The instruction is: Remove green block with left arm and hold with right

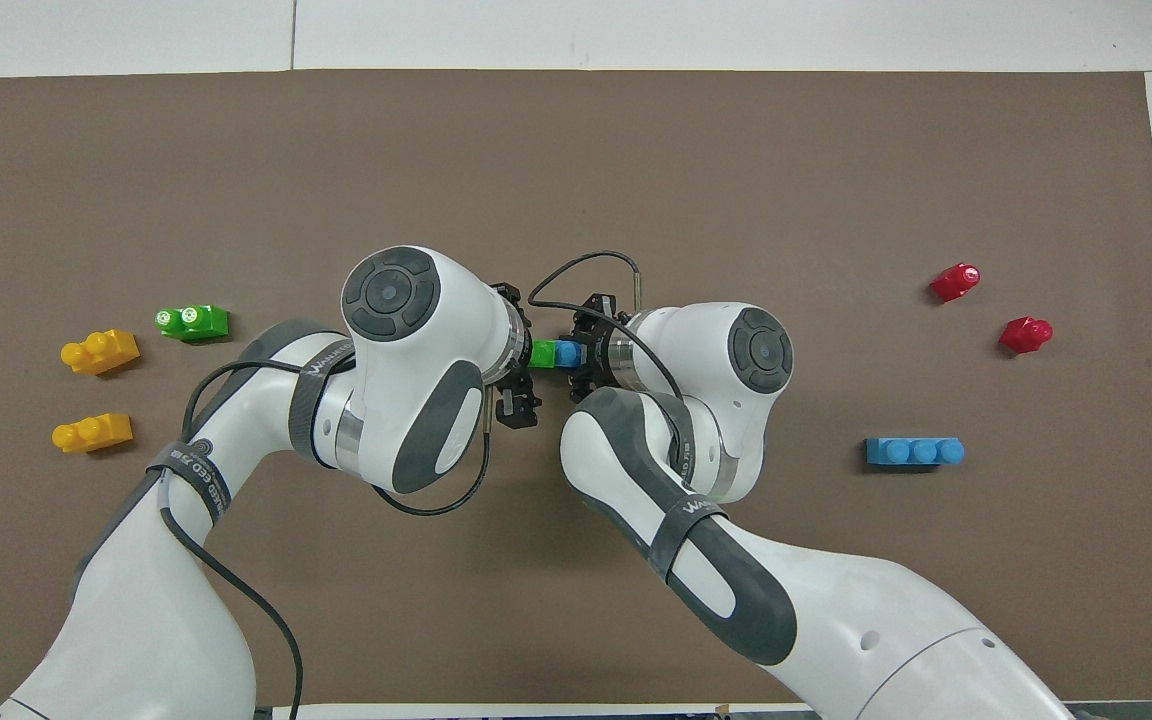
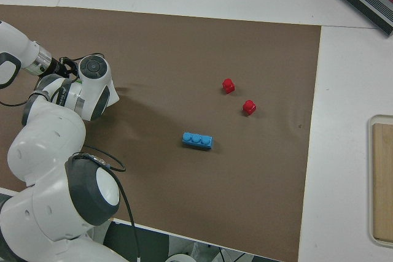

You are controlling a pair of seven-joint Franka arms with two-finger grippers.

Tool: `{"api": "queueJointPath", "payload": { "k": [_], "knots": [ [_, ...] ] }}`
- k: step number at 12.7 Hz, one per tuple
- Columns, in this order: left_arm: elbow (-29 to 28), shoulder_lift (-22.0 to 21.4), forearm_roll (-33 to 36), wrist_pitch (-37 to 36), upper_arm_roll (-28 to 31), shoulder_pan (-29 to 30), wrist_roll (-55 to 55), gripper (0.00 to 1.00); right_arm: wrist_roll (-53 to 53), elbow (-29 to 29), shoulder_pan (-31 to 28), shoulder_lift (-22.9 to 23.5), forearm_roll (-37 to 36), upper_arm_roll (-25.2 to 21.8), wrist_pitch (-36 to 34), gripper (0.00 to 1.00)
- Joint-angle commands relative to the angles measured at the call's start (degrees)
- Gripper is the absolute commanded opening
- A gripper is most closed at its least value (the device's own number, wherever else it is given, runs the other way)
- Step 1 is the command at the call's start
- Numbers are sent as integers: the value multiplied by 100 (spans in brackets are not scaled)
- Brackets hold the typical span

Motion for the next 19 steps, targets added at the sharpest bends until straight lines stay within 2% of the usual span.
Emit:
{"api": "queueJointPath", "payload": {
  "k": [1,3,4,5,6,7,11,13,19],
  "knots": [
    [-152,-1,173,210,69,-118,-163,99,-164,-93,13,178,171,8,281,0],
    [-223,-1,182,218,69,-197,-172,91,-165,-85,13,178,171,8,281,0],
    [-205,-10,174,192,77,-197,-172,77,-165,-85,13,178,180,8,281,0],
    [-153,-1,173,166,77,-197,-172,57,-165,-93,13,178,188,8,281,0],
    [-83,-1,173,140,86,-189,-181,23,-173,-93,13,178,189,8,289,0],
    [-30,-1,173,122,95,-189,-181,0,-173,-85,13,178,189,8,290,0],
    [58,-89,208,61,112,-101,-137,0,-253,-85,13,178,189,8,290,0],
    [207,-246,217,-333,130,22,3,0,-261,-85,13,178,189,8,290,0],
    [77,-1169,209,-1844,112,470,2161,0,-296,-59,-30,178,189,8,290,0]
  ]
}}
